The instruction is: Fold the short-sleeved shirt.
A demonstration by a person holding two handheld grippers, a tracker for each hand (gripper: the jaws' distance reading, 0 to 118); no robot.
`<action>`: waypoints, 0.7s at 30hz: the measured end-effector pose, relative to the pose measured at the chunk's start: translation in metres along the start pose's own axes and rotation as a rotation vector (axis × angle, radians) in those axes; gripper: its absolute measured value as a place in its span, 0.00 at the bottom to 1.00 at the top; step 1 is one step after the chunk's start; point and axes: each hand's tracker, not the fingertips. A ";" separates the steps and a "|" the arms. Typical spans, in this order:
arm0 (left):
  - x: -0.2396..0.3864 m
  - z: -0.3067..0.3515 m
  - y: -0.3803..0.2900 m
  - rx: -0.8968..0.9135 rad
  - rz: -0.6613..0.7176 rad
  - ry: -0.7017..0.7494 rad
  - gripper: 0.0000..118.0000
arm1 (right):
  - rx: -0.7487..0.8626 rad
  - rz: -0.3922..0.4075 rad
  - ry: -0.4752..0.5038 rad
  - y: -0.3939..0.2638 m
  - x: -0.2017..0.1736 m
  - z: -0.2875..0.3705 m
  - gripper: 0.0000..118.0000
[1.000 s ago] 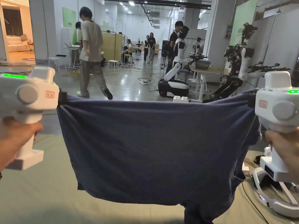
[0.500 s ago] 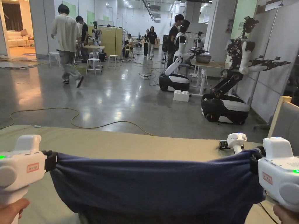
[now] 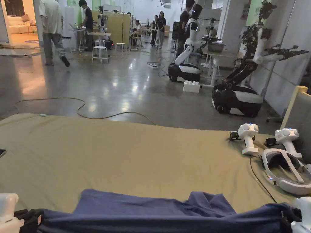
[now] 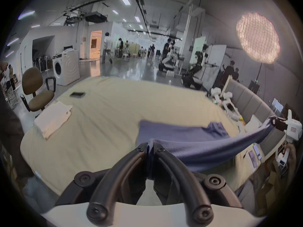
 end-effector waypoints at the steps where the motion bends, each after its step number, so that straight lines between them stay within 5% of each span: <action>1: -0.002 -0.004 -0.014 -0.037 -0.006 0.011 0.07 | -0.044 0.002 0.007 -0.014 -0.002 -0.002 0.03; 13: -0.022 -0.064 -0.124 -0.406 0.029 0.000 0.07 | -0.518 0.021 0.024 -0.171 -0.009 -0.061 0.03; 21: -0.006 -0.075 -0.130 -0.458 0.005 0.032 0.07 | -0.616 0.062 0.019 -0.198 -0.019 -0.073 0.06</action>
